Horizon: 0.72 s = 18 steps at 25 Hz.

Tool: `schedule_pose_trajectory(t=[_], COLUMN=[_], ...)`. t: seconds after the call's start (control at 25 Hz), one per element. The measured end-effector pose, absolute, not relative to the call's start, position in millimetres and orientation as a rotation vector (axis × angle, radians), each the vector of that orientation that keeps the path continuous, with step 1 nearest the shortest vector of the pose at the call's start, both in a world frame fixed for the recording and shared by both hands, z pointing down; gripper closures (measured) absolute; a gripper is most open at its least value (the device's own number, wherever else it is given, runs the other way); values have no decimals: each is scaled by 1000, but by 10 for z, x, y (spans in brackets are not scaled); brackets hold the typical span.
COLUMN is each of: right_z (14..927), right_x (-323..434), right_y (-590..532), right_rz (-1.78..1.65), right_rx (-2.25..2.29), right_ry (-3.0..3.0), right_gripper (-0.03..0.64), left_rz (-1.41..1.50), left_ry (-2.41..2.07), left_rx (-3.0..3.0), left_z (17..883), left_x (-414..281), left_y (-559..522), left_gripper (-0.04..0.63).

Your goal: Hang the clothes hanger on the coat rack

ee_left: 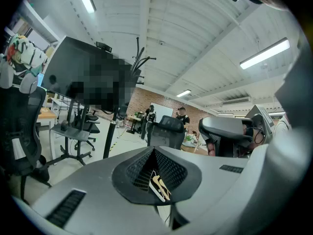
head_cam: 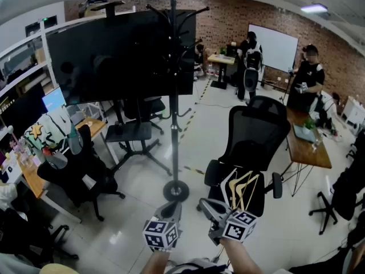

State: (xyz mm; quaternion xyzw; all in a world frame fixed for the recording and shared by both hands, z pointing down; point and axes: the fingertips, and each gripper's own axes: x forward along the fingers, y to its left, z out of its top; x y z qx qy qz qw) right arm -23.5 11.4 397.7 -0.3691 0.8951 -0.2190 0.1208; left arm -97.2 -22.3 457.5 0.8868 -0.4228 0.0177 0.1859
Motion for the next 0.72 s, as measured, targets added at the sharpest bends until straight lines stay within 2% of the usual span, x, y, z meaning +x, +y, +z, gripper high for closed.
schedule_pose_trajectory(t=[0.72], right_z=[4022], right_x=[-435], right_y=[83], right_rz=[-633], right_rx=[-1085], right_ry=[2676], right_gripper=[607], left_rz=[40], left_ry=[-1174], left_rx=[2493], left_z=[4549], left_x=[-1030], left_y=[-290], left_gripper=[604])
